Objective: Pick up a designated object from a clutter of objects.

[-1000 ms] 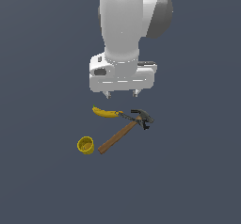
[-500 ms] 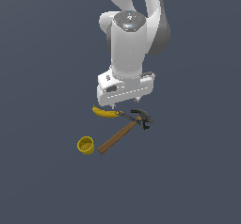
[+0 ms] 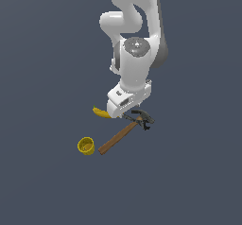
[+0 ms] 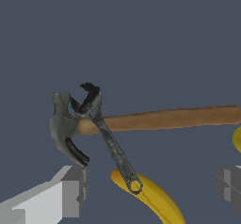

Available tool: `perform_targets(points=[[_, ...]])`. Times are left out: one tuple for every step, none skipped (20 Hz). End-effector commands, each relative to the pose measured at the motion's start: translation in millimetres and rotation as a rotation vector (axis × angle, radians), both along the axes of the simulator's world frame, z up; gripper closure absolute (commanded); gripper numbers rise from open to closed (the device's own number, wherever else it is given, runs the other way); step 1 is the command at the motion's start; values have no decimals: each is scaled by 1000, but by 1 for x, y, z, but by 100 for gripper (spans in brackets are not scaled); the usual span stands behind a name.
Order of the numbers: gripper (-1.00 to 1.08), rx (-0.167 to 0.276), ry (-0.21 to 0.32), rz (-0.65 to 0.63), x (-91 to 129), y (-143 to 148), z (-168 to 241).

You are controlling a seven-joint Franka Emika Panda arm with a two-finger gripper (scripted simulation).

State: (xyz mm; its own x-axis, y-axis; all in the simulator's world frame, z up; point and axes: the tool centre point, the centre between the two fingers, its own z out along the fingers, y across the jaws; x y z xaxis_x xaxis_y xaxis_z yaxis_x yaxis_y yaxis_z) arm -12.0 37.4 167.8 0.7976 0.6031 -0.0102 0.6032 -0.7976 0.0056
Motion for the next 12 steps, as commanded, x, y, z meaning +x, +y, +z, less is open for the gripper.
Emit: perform_targets(points=[[-92, 0, 0, 82, -5, 5, -15], [-92, 0, 0, 114, -7, 7, -21], [-92, 1, 0, 146, -9, 9, -26], [-92, 1, -1, 178, -11, 11, -32], [-92, 2, -1, 209, -14, 13, -37], [-92, 2, -1, 238, -16, 15, -42], [-92, 3, -1, 265, -18, 17, -47], [-92, 4, -1, 291, -20, 18, -51], [-92, 5, -1, 315, -22, 20, -55], [-92, 5, -1, 338, -24, 21, -59], [-92, 6, -1, 358, -26, 23, -63], [-92, 7, -1, 377, -28, 24, -66]])
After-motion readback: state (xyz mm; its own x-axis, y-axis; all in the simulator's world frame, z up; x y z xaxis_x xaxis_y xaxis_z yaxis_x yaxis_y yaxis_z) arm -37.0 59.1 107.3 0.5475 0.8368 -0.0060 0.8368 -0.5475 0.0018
